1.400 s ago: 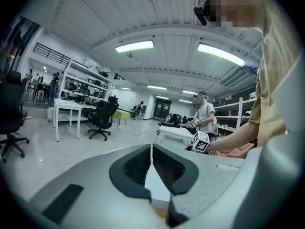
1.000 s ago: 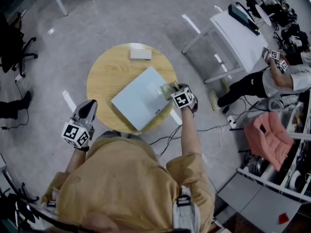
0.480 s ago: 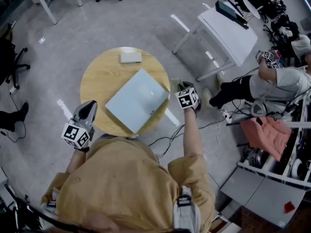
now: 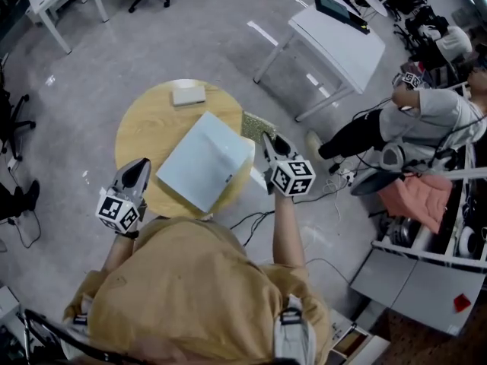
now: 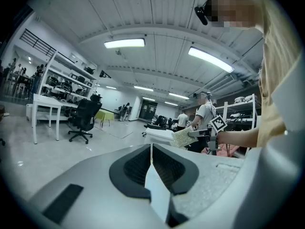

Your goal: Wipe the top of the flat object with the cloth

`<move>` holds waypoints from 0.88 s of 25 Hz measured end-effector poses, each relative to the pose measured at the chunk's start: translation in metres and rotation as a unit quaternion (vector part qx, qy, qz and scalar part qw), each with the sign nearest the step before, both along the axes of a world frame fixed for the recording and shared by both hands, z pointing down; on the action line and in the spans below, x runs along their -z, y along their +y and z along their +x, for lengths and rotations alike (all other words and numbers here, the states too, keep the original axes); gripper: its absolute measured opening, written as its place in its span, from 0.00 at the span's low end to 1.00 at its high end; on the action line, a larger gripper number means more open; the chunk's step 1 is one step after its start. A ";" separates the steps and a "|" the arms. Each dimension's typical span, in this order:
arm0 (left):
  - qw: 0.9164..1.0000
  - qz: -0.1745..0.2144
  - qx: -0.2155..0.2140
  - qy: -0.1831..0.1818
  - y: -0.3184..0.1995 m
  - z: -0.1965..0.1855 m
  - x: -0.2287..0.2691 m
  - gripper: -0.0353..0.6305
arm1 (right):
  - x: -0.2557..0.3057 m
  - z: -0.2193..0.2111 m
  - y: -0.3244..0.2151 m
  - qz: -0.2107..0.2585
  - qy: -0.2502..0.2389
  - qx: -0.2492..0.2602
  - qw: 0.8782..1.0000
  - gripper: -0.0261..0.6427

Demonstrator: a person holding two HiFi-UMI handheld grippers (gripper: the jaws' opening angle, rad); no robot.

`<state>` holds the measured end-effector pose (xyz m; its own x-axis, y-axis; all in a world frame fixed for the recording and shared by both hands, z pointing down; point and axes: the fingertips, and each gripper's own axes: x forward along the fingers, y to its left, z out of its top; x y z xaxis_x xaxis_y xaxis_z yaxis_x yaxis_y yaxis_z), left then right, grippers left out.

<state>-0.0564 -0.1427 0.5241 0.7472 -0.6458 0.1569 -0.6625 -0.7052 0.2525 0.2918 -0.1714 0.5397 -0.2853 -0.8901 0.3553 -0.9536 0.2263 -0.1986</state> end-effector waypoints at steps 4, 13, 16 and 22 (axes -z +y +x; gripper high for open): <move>1.000 0.001 -0.023 -0.001 -0.006 0.010 0.002 0.08 | 0.040 -0.014 0.021 0.048 -0.036 -0.007 0.998 0.13; 0.996 -0.004 -0.091 -0.001 -0.009 0.027 0.007 0.08 | 0.103 -0.037 0.079 0.124 -0.071 -0.055 0.988 0.13; 0.992 -0.021 -0.124 -0.002 -0.006 0.033 -0.001 0.08 | 0.112 -0.044 0.097 0.131 -0.081 -0.083 0.985 0.13; 0.975 -0.064 -0.211 0.003 0.010 0.051 -0.034 0.08 | 0.122 -0.055 0.133 0.141 -0.089 -0.150 0.975 0.13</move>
<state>-0.0050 -0.1327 0.5579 0.9435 -0.2555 0.2111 -0.3180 -0.8774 0.3592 0.2363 -0.0385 0.4181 -0.0311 -0.9981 0.0538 -0.9416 0.0112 -0.3365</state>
